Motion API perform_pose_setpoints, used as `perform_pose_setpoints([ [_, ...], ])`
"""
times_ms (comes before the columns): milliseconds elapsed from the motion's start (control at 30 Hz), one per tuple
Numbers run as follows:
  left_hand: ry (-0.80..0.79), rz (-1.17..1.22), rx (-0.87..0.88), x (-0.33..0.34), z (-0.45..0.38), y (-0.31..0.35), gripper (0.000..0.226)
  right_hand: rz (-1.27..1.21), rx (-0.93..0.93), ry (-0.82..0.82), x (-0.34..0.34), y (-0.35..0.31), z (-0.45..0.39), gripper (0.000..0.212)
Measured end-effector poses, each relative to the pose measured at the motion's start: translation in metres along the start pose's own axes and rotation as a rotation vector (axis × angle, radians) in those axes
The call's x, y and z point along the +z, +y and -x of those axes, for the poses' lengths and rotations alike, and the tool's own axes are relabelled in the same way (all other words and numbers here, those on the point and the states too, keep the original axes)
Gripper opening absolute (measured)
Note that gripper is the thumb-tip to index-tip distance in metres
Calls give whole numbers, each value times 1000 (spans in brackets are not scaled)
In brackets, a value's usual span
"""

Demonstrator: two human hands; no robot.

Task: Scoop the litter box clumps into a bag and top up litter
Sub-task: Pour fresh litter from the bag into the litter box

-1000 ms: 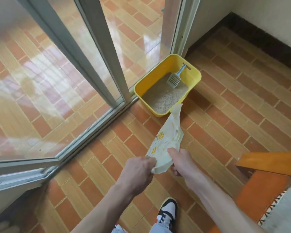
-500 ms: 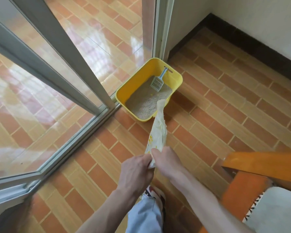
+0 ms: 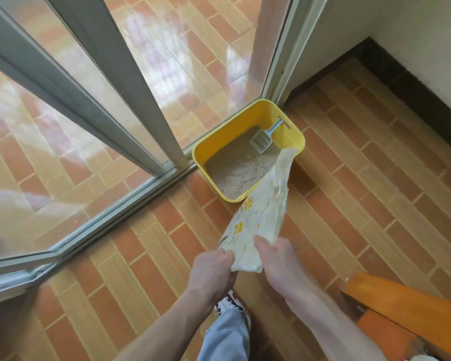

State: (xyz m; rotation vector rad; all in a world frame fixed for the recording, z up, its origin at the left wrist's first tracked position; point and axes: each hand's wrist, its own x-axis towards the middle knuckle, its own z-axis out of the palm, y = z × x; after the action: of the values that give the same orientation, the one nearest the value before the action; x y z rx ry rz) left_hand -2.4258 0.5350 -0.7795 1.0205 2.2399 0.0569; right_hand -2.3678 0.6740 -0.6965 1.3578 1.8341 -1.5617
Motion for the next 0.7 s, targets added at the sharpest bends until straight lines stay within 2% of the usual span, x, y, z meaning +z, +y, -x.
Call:
perform_pose_setpoints([
  [33,-14,-3,4,-7,-6,1,10,-3,1,-10,-4,-6,-5,35],
  [133,-17,11,-25,-21,-21,7,17,18,27,-3,-16,-22,-16,55],
  [267,-3,0,-45,-33,-35,14,21,120,49,-14,-37,-48,-26,41],
  [400,14,-38,-64,-38,-47,21,28,136,177,-169,-54,-71,-43,18],
  [700,-54,-39,-203,-24,-53,35,23,414,239,-441,-64,-79,-71,36],
])
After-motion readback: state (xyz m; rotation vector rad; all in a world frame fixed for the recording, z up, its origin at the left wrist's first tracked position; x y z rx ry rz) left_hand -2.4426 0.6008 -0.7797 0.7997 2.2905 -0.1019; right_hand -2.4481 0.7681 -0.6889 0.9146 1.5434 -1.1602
